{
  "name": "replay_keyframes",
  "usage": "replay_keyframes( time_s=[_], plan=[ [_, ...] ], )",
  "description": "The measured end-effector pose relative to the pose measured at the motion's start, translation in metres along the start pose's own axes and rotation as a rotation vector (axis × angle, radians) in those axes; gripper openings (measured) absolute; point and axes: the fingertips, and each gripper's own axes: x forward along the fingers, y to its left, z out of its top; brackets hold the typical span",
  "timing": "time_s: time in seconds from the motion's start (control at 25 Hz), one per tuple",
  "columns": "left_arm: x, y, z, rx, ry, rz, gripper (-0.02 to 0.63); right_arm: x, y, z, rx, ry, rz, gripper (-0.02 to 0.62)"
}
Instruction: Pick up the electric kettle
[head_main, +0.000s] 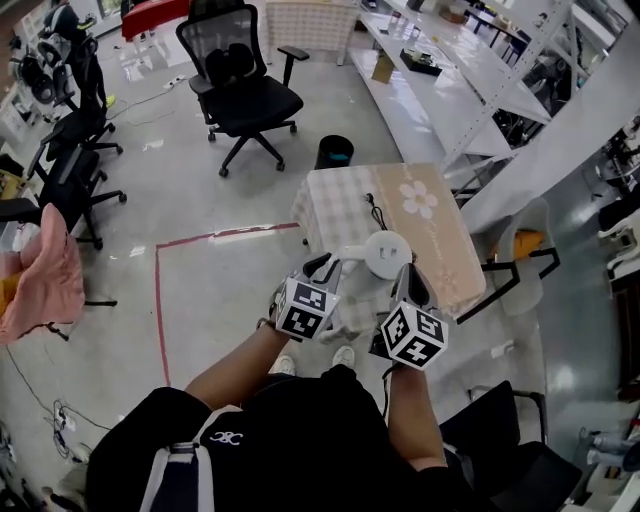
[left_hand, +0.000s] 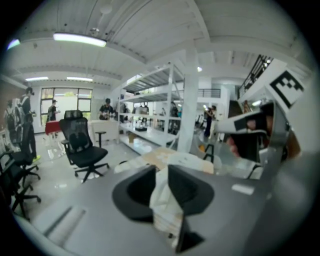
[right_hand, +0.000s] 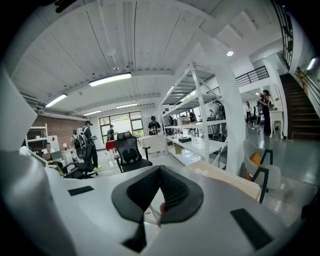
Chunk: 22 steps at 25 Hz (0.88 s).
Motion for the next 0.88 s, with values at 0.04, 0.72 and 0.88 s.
replay_keyframes(
  time_s=[0.04,0.72,0.88],
  plan=[
    [0.003,-0.002,-0.003,0.004,0.009,0.005,0.08,0.003,-0.003,0.001,0.002,0.002,0.007,-0.008],
    [0.087,-0.003,-0.076,0.096,0.152,0.119,0.221,0.048,-0.06,-0.012,-0.054,0.123,0.104,-0.008],
    [0.106,0.002,-0.085,0.079,0.153,0.171,0.222,0.053,-0.07,-0.024,-0.067,0.154,0.115,-0.008]
  ],
)
